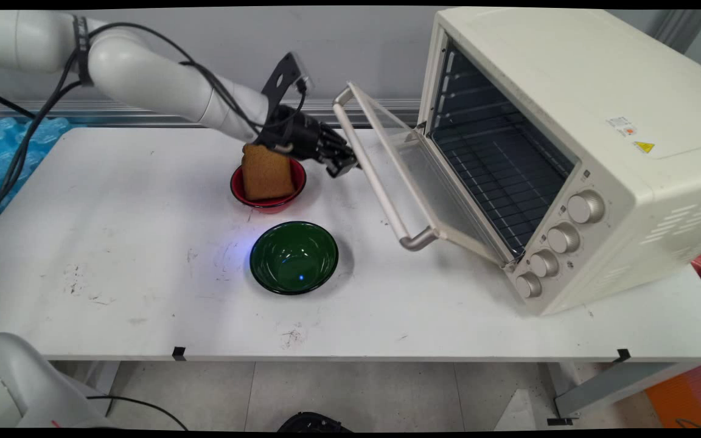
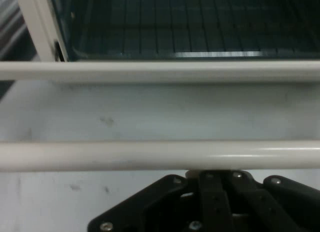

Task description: Close the oven

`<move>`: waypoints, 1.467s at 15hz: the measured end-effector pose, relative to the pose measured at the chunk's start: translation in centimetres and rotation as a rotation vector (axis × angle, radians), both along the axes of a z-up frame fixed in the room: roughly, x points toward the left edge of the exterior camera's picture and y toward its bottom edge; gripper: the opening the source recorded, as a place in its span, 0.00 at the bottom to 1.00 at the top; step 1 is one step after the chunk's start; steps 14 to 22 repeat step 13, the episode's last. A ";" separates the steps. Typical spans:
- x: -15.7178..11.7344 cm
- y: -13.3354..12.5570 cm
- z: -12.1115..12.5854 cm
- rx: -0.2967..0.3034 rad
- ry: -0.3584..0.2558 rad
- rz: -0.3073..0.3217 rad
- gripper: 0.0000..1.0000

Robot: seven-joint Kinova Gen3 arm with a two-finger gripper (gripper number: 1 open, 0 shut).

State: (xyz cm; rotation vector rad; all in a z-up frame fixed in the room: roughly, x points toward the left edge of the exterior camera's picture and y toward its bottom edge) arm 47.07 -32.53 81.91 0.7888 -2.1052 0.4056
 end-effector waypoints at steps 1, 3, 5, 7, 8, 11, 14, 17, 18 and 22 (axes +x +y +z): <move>-0.2 -0.5 0.4 -0.009 0.004 0.000 0.00; -0.8 -1.7 1.4 -0.030 0.015 0.000 0.00; -1.3 -2.9 2.3 -0.052 0.026 0.001 0.00; -1.8 -4.0 3.2 -0.070 0.035 0.002 0.00; -2.0 -4.5 3.6 -0.077 0.038 0.004 0.00; -2.2 -5.4 4.4 -0.084 0.041 0.010 0.00; -2.2 -5.7 4.7 -0.079 0.040 0.016 0.00; -2.2 -5.7 4.7 -0.079 0.040 0.016 0.00; -2.2 -5.7 4.7 -0.079 0.040 0.016 0.00; -2.2 -5.7 4.7 -0.079 0.040 0.016 0.00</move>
